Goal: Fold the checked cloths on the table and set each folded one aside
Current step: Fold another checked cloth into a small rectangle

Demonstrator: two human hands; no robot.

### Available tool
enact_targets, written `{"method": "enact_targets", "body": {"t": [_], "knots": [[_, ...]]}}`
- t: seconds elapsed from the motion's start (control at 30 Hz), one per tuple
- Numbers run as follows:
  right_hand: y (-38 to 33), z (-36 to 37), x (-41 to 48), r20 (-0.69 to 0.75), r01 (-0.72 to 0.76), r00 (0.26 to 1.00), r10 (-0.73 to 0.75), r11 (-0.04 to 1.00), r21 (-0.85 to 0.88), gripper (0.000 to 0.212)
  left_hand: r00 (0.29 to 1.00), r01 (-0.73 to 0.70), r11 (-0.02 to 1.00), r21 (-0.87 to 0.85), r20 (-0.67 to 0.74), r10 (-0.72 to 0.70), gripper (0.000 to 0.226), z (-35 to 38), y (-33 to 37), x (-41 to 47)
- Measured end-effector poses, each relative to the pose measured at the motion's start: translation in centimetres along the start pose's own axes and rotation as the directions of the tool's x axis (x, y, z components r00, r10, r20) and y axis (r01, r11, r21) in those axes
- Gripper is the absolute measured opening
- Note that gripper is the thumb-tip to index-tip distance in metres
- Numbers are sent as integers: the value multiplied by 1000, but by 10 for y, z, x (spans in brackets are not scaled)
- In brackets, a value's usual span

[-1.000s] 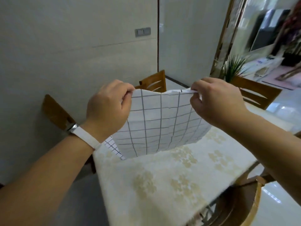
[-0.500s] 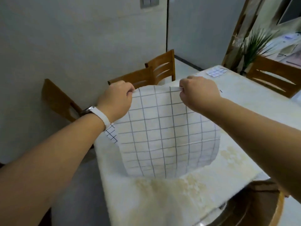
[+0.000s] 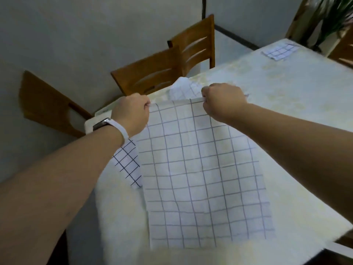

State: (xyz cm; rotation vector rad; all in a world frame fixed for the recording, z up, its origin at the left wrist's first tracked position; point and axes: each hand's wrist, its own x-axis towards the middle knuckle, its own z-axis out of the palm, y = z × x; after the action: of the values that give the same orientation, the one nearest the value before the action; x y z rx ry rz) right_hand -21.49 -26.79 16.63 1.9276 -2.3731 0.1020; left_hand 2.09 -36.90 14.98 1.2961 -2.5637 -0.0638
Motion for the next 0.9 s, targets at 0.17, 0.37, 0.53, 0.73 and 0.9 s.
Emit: {"method": "enact_targets", "body": {"t": [0.17,0.37,0.53,0.73,0.9], "knots": [[13,56,28,58,33,998,-32,999,-15,21,993,31,999,40,112,-35,22,56,-12,18],[30,109,40,100,74,992,-74,997,8,20,974,42,995,86,216,-60,19,105,-16,21],[34,141,31,146,87,985,-90,996,26,22,963,13,995,97,265,-38,17,134,-13,10],[36,166,11,150,96,983,-104,994,58,15,973,-183,966,182,171,152,35,163,-2,-23],[35,168,5,123,95,987,-105,992,85,19,841,-467,882,57,336,424,31,193,16,-65]]}}
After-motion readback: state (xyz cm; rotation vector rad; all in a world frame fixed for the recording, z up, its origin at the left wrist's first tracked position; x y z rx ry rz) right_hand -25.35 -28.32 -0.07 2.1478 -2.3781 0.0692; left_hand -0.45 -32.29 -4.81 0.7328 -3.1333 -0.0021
